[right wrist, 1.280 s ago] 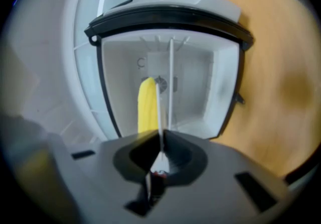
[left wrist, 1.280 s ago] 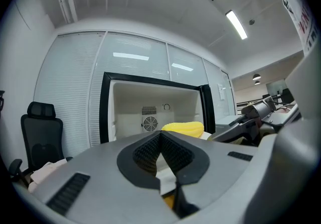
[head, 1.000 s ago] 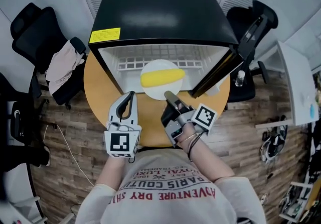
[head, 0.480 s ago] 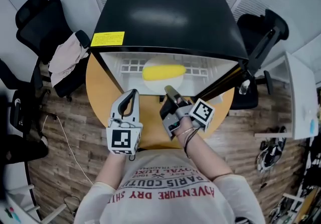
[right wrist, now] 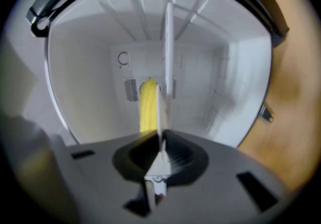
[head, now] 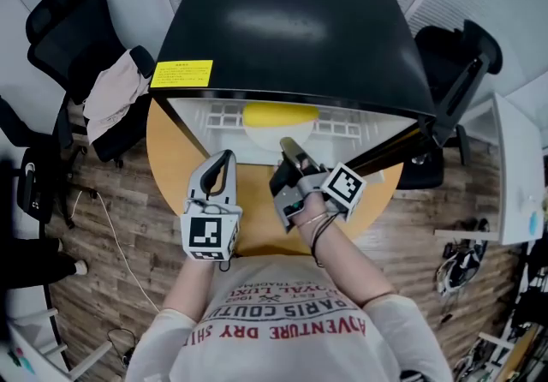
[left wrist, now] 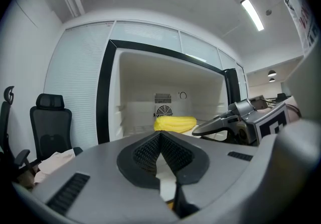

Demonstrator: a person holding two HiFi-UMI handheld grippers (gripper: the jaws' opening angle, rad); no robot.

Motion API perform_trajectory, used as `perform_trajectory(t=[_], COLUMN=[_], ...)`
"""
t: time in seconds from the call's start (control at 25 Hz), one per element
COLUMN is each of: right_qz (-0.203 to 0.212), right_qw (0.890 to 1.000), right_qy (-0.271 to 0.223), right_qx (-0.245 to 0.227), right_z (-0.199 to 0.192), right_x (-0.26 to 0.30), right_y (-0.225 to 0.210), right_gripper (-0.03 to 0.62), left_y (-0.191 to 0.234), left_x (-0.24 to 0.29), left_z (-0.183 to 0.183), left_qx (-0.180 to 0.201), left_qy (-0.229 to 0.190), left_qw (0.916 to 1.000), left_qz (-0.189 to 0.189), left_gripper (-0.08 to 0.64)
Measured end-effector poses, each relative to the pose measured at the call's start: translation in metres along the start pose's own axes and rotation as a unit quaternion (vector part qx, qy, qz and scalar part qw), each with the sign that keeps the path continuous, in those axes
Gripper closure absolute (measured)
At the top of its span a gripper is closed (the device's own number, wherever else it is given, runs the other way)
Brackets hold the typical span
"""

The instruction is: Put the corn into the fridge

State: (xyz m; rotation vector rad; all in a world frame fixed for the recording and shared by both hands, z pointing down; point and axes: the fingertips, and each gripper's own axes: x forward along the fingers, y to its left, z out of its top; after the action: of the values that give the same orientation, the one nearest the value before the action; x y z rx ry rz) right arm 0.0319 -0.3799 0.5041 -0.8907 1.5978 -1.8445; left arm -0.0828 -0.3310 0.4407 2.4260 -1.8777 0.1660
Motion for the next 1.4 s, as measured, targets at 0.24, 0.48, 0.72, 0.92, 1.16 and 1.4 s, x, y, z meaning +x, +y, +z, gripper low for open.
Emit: perform_trajectory(t=[0.24,0.48,0.72,0.92,1.16,1.4], right_qz=[0.009,0.019,0.024,0.033,0.072,0.070], right_qw=[1.000,0.999,0.999,0.999,0.997,0.997], right_qy=[-0.007,-0.017,-0.025,-0.017,0.009,0.021], right_qx=[0.008,0.022,0.005,-0.015,-0.017,-0.018], right_z=[0.004,0.007,0.006,0.006,-0.008,-0.014], right_x=[0.011,0.019,0.020,0.018,0.006,-0.020], right_y=[0.001,-0.001,-0.001,0.005,0.018,0.005], right_gripper=[0.534,0.513,0.514,0.501,0.445,0.543], left_y=[0.003,0.005,0.004,0.002,-0.004,-0.018], left_x=[0.010,0.014,0.017,0.017,0.013,0.007], left_z=[-0.002,-0.005,-0.010,-0.009,-0.003,0.003], left_qx=[0.003,0.000,-0.006,-0.006,-0.004,0.001], left_qy=[0.001,0.006,0.010,0.008,0.003,-0.004], left_qw=[1.0000,1.0000,0.9999,0.9999,0.9998,0.9996], left_qz=[-0.004,-0.006,-0.010,-0.013,-0.016,-0.029], left_gripper=[0.535,0.535,0.535,0.535,0.535,0.535])
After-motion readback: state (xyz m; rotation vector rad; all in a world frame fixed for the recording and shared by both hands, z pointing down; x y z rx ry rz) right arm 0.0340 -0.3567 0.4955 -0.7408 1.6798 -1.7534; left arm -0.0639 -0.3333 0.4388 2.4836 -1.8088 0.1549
